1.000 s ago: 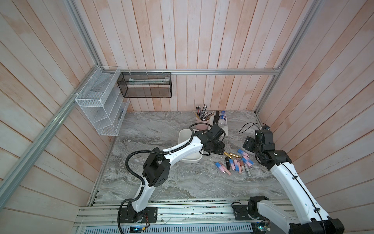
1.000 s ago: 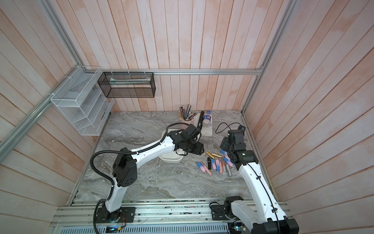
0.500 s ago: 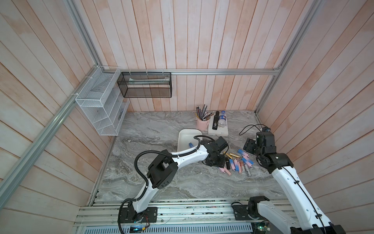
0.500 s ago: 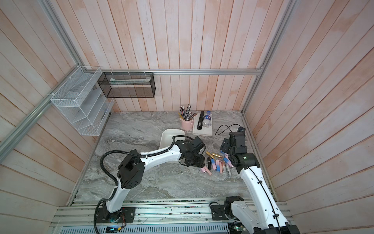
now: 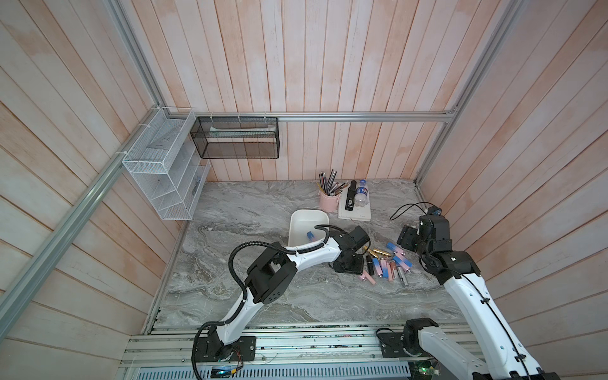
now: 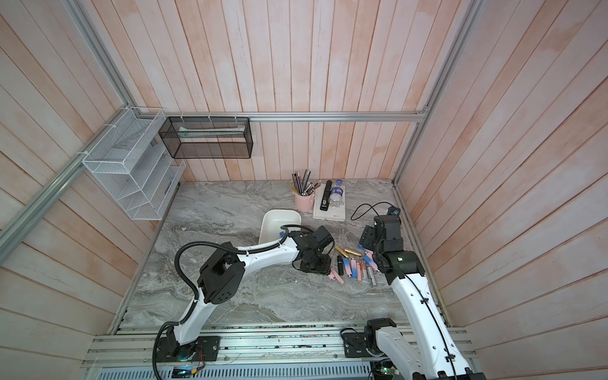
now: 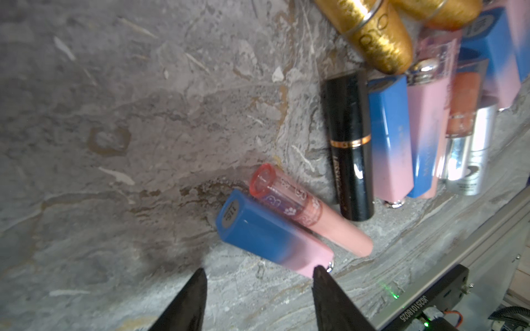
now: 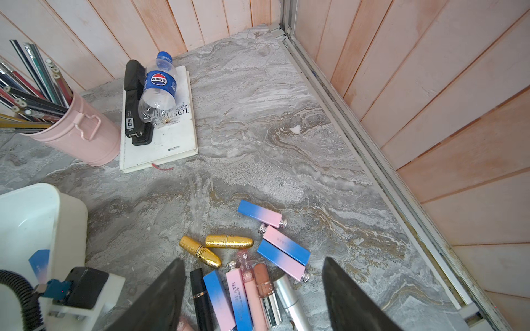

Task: Put the lipstick into the storage box
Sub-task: Pick up the lipstick at the center of the board.

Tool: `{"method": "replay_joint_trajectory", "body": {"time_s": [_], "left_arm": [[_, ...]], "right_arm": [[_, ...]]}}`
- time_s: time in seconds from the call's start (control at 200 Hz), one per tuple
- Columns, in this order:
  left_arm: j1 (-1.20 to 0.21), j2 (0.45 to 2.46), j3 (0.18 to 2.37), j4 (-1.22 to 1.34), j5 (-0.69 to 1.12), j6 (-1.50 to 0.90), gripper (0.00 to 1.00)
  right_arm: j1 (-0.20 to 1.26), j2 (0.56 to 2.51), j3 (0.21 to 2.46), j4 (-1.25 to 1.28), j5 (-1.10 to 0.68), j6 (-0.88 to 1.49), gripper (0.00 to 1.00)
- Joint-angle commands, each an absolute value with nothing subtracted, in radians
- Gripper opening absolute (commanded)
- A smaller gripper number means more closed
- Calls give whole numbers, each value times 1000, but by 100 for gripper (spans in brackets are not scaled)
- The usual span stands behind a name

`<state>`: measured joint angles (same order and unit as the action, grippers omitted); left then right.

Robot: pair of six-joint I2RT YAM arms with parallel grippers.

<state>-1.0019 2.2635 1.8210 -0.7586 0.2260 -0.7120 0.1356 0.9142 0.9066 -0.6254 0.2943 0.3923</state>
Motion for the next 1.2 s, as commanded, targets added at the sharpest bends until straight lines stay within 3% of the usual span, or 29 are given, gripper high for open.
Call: {"method": "replay_joint_trajectory", "body": {"time_s": [0.0,0.885,1.196], "left_arm": [[-993,2281,1834,-742,204,-719,61],[-978,2416,2034,-915,130,-669,61],[-963,2451,2129,-1046,115,-619,48]], "right_arm": [[130,892,889,-644,304,391,76],[130,844,781,-577,227,429,76],[130,813,741,-560,235,444,76]]}}
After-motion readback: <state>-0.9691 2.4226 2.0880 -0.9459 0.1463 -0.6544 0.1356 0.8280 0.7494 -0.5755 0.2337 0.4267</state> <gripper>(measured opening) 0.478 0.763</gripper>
